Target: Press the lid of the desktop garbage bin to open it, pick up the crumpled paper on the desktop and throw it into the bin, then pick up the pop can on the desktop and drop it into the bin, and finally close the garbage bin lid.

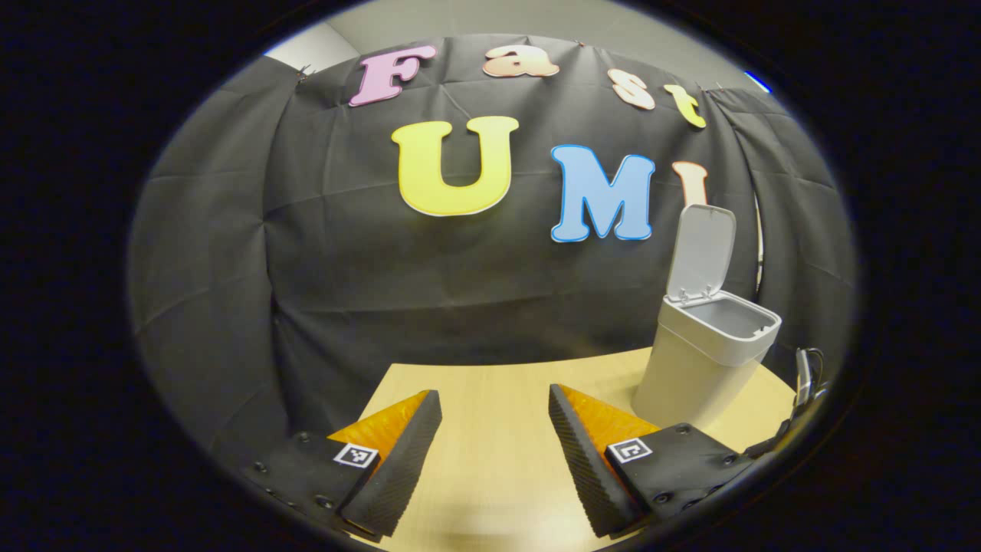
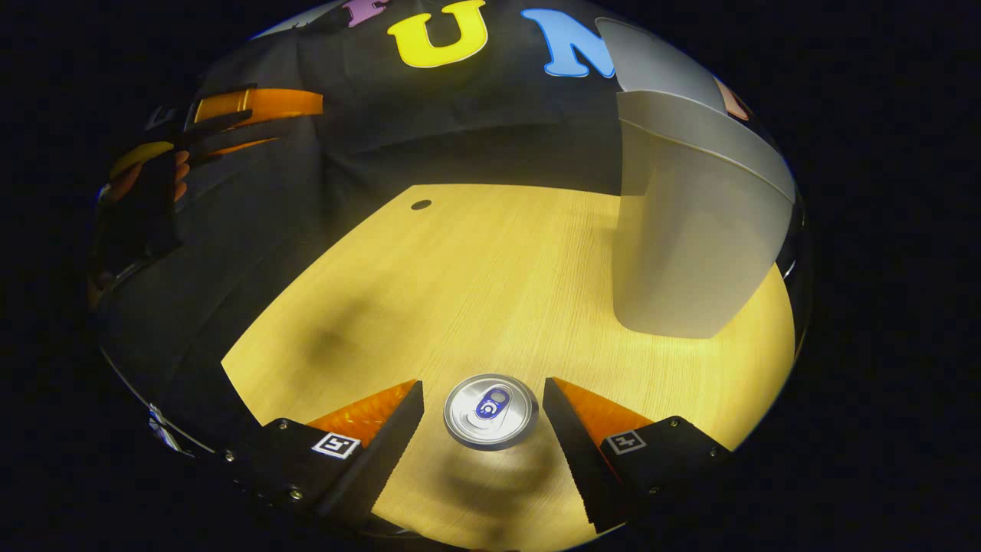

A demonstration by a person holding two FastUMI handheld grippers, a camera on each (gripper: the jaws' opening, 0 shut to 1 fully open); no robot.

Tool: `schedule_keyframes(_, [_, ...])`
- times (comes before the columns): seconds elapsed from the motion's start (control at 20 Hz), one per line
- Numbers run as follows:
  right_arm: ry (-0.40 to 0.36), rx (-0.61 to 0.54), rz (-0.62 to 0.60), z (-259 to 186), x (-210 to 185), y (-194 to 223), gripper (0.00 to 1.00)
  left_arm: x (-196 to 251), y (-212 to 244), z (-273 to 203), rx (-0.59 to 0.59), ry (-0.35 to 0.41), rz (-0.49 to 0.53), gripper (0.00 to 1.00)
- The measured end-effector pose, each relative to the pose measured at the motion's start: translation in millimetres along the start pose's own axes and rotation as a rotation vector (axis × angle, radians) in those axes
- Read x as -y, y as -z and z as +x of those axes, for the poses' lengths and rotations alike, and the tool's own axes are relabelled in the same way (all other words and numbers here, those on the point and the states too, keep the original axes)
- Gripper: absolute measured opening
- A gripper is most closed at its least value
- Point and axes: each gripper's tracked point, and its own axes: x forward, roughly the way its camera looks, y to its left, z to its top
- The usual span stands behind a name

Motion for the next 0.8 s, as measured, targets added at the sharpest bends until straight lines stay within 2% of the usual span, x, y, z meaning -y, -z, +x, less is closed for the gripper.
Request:
schedule_keyframes(0.1, [0.015,-0.029,-0.009,6,1,7,1.00,-6,4,-3,-0.007,-0.012,-0.006,0.93])
schedule_keyframes(0.2, [0.031,-0.054,-0.022,12,4,12,1.00,-13,6,-7,-0.010,-0.026,-0.007,0.96])
schedule_keyframes(0.3, [0.034,-0.059,-0.028,13,6,12,0.87,-19,8,-11,-0.012,-0.036,-0.011,0.96])
schedule_keyframes(0.4, [0.035,-0.060,-0.031,12,5,10,0.87,-24,12,-11,-0.017,-0.046,-0.018,0.93])
schedule_keyframes(0.45, [0.032,-0.058,-0.029,11,3,9,0.86,-26,13,-12,-0.019,-0.048,-0.021,0.96])
schedule_keyframes(0.5, [0.033,-0.046,-0.027,10,4,4,0.86,-26,13,-11,-0.020,-0.049,-0.023,0.96])
schedule_keyframes(0.55, [0.034,-0.030,-0.025,6,2,-2,0.86,-26,13,-11,-0.021,-0.049,-0.025,0.91])
schedule_keyframes(0.6, [0.033,-0.010,-0.022,3,1,-12,0.86,-26,14,-11,-0.021,-0.048,-0.026,0.96])
schedule_keyframes(0.8, [0.036,0.105,-0.023,-12,2,-69,0.86,-20,13,-5,-0.025,-0.031,-0.026,0.94])
